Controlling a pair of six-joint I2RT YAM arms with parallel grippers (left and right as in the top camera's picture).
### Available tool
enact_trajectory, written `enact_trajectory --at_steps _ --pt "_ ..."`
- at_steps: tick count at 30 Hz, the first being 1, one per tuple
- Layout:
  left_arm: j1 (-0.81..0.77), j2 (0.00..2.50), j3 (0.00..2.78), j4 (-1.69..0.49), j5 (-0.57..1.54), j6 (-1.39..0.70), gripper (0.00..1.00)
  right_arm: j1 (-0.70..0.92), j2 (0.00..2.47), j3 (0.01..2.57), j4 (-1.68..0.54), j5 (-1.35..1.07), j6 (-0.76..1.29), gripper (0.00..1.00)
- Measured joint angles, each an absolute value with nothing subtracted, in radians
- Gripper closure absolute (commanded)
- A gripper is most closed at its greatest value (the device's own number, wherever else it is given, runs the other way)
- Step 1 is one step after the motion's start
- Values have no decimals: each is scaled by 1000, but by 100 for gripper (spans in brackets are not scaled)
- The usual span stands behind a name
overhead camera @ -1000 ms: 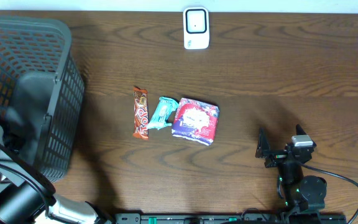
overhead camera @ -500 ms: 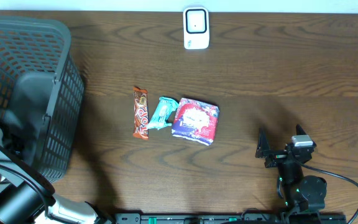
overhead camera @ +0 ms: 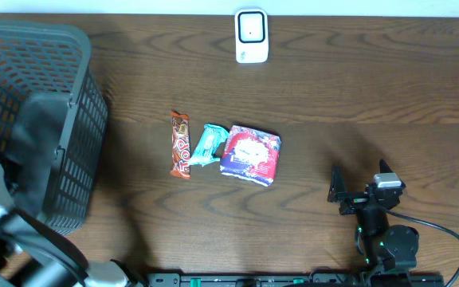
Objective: Scan the item barcode
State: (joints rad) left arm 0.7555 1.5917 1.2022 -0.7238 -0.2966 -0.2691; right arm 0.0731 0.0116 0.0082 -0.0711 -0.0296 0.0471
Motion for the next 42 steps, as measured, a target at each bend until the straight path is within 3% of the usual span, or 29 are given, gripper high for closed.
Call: enact_trajectory --at_steps 13,22,27,32,42 --pt "512 1185 1231 -456 70 -130 93 73 12 8 -71 -30 47 1" --pt "131 1071 1231 -376 265 -125 92 73 12 8 -71 -30 47 1" --pt "-121 1110 1231 -472 297 -121 93 73 12 8 -71 -29 47 1" --pt "-266 1224 1232 -581 296 -118 93 73 12 8 -71 -29 47 1" --pt "-343 1520 1232 -710 256 -115 87 73 12 8 -71 -29 47 1"
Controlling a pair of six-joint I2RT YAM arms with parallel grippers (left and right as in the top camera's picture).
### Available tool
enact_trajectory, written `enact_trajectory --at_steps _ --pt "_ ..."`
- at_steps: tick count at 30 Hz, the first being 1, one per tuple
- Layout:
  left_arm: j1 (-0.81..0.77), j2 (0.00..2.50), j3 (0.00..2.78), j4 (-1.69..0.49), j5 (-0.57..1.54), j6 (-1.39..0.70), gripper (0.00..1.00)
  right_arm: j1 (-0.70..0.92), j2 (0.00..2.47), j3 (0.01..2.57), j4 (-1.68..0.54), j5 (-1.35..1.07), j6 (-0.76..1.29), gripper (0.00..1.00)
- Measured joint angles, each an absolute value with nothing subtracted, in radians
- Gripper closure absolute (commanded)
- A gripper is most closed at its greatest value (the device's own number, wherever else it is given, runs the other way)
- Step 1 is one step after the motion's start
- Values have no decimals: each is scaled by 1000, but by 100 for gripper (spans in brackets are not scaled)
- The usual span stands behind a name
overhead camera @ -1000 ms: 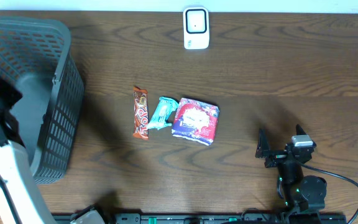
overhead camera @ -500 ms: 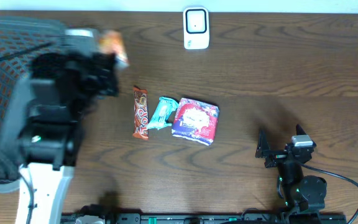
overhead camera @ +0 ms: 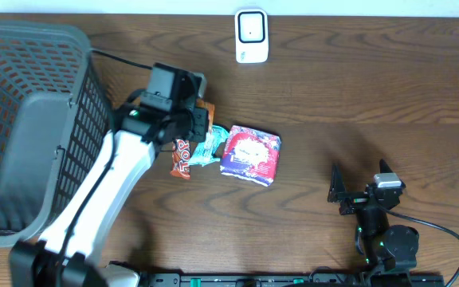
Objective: Scan the item barcode
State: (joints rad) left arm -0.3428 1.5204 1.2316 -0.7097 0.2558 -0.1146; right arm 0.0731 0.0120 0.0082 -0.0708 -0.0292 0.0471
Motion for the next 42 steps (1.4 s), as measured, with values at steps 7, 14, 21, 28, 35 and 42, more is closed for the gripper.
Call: enact_trajectory --at_steps 7,14,21,28,35,42 --pt "-371 1623 1232 -726 266 -155 17 73 12 8 -71 -30 47 1" --pt "-366 1605 1232 -717 269 -187 2 73 12 8 -71 -30 47 1" --pt "-314 1423 1232 -714 262 -187 0 73 12 8 -71 -29 47 1" --pt "-248 1203 1232 -737 232 -187 0 73 12 8 -71 -29 47 1" --pt "-249 1140 1232 -805 230 -187 0 73 12 8 -71 -30 47 1" --pt "-249 1140 1232 -808 230 -187 0 73 12 8 -71 -30 47 1"
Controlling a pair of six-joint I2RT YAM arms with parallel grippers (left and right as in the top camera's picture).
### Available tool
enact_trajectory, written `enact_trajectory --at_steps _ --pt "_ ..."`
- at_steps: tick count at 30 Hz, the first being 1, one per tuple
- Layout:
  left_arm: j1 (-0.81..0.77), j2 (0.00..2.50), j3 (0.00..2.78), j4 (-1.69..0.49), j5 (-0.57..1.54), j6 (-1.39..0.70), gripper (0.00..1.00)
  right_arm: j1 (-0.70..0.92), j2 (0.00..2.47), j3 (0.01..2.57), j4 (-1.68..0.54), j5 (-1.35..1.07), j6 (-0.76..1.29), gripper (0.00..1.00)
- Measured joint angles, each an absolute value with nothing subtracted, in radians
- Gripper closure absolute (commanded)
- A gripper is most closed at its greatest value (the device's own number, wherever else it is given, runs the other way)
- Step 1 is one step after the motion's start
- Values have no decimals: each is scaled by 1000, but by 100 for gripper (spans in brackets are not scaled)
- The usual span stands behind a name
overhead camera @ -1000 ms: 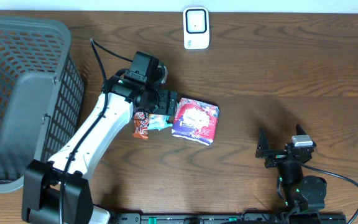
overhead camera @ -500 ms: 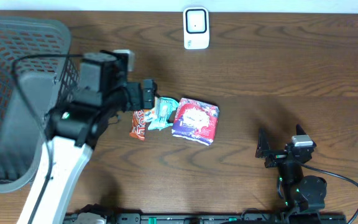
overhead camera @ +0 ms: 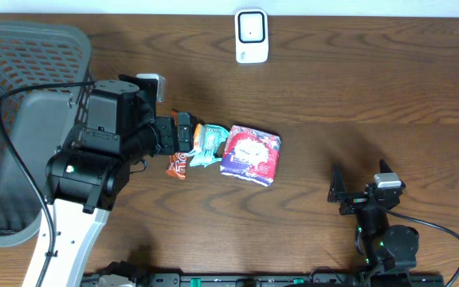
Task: Scan the item barcode
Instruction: 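Move the right gripper toward the floral package from the right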
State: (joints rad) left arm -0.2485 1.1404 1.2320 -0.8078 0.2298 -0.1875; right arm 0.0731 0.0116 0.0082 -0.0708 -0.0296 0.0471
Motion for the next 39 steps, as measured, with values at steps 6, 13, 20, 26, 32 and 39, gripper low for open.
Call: enact_trajectory --at_steps 6,13,20,26,32,39 --pt "-249 1141 1232 -808 230 -187 0 73 12 7 -15 -129 134 1" --pt "-249 1141 1232 -808 230 -187 0 73 12 7 30 -535 433 1" --pt "-249 1141 1232 -808 229 -187 0 73 12 7 67 -739 723 1" --pt "-249 1141 1232 -809 230 -187 0 73 11 31 252 -828 833 1" --pt "-249 1141 1232 -809 230 -187 0 73 100 261 2 -823 747 1" --pt "-249 1141 1232 -809 229 -187 0 73 492 662 -548 -817 422 1"
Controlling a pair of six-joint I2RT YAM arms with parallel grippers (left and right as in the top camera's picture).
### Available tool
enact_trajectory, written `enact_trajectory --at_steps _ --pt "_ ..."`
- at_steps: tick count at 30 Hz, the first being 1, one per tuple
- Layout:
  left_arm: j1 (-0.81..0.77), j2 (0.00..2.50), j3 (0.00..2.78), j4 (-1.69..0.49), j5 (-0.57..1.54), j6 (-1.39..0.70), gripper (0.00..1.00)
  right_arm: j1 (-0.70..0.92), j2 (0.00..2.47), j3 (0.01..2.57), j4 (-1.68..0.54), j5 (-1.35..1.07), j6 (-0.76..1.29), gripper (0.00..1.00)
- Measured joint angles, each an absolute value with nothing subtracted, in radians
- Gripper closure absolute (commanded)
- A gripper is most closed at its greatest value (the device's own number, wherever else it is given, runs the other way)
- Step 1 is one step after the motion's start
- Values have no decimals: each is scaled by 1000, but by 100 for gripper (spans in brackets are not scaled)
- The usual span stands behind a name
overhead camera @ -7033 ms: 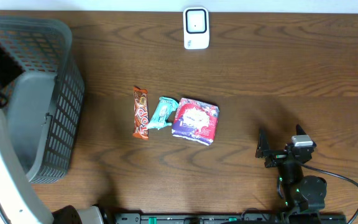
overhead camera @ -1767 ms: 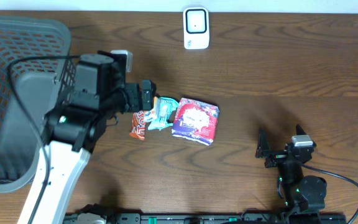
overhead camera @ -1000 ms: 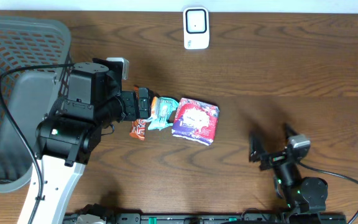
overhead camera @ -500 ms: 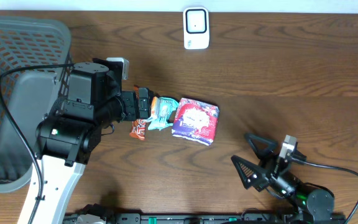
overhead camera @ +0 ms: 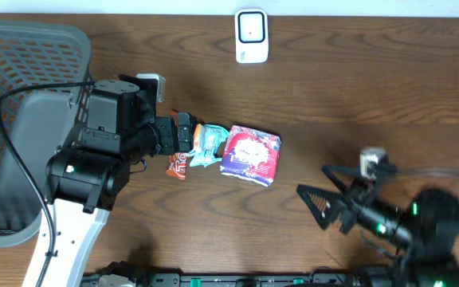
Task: Scan the item barcode
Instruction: 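Move the right gripper toward the floral package from the right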
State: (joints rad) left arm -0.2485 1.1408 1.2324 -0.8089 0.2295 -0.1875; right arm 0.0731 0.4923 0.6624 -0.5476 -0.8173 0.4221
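An orange candy bar (overhead camera: 178,165) lies left of centre in the overhead view, only its lower end showing. My left gripper (overhead camera: 183,135) reaches in from the left and sits shut on the bar's upper part. The white barcode scanner (overhead camera: 252,36) stands at the table's far edge. My right gripper (overhead camera: 315,198) hovers at the lower right, pointing left, with its fingers spread open and nothing between them.
A teal packet (overhead camera: 208,143) and a purple snack pack (overhead camera: 251,154) lie right against the candy bar. A grey mesh basket (overhead camera: 30,119) fills the left side, beside the left arm. The dark wooden table (overhead camera: 357,96) stretches between scanner and right arm.
The right arm has left its folded pose at the lower right; its open gripper now sits farther left and points toward the table's middle. The left arm and the items have not moved.
First the left arm was off at the left and the three items lay untouched. Then its gripper was over the candy bar. Then it was low on the bar, whose lower end had shifted slightly left. It still holds there, and the right arm has now swung out.
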Motion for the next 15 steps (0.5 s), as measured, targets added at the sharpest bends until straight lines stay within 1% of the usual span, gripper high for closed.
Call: enact_trajectory --at_steps 3,7,11,12,14,15 --pt "-249 1141 1232 -809 230 -187 0 76 720 852 -762 -789 249 1" --pt "-249 1142 1232 -810 229 -187 1 112 962 1052 -1000 -697 120 1" --pt "-249 1142 1232 -810 230 -187 1 151 1165 1145 -1027 -658 94 1" --pt "-249 1142 1232 -809 229 -187 0 157 1207 1151 -1012 -658 104 1" --pt "-249 1142 1232 -810 229 -187 1 163 1273 1151 -983 -657 124 4" --pt "-249 1142 1232 -810 229 -187 1 164 1303 1151 -965 -657 134 4"
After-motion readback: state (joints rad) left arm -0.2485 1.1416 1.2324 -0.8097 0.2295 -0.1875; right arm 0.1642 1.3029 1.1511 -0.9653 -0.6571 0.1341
